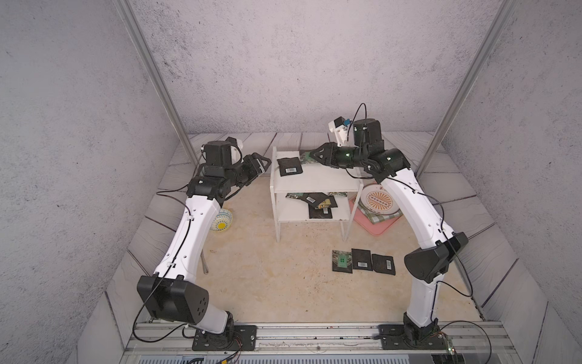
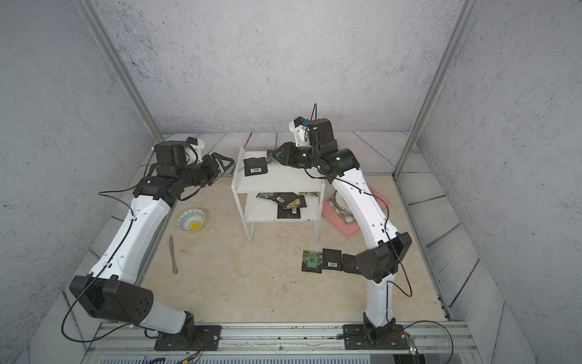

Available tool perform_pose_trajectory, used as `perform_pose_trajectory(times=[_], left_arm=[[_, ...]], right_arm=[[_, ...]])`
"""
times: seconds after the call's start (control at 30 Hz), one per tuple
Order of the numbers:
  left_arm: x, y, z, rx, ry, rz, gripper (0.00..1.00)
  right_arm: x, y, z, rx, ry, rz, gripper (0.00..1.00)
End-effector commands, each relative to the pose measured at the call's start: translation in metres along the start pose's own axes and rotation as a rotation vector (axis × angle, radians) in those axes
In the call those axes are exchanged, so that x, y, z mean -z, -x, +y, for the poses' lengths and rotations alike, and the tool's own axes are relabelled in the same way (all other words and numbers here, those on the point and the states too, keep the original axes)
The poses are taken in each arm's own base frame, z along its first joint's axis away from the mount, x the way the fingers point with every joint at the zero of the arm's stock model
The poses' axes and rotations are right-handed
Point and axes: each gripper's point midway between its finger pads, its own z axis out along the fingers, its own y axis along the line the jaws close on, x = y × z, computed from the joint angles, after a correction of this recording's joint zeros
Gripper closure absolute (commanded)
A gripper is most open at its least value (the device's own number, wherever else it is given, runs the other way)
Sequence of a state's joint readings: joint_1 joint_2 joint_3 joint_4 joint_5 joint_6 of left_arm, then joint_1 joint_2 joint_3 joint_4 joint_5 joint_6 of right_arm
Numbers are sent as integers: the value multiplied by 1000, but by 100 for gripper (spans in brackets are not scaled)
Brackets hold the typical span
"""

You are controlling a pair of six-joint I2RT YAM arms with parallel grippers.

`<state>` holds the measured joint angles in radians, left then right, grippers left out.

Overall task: Remove the tea bags from the shelf
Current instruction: Pick up the tea bag from the shelf.

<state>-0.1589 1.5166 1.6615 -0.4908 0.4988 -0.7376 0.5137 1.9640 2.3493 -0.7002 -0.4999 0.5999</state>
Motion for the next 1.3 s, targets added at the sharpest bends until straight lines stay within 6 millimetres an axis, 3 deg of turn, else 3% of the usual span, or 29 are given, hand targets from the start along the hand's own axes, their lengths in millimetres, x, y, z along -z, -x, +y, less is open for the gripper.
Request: perform_pose_trajectory(times=[0.0, 0.37, 0.67, 1.03, 1.27], left_arm=[[1, 13, -11, -33, -41, -29, 36], [-10, 11, -11, -35, -87, -22, 37], [-15, 6, -8, -25, -101, -3, 39], [-4, 13, 23, 35, -48, -55, 40], [-4, 13, 26, 43, -61, -55, 41]], right_arm=[[-18, 4, 10, -17, 59, 0, 66], [-62, -23, -6, -14, -53, 49, 81], [-79, -42, -31, -3, -167, 88, 84], [-94, -69, -22, 15, -147, 166, 84], [-96, -77, -7, 38, -114, 185, 84]])
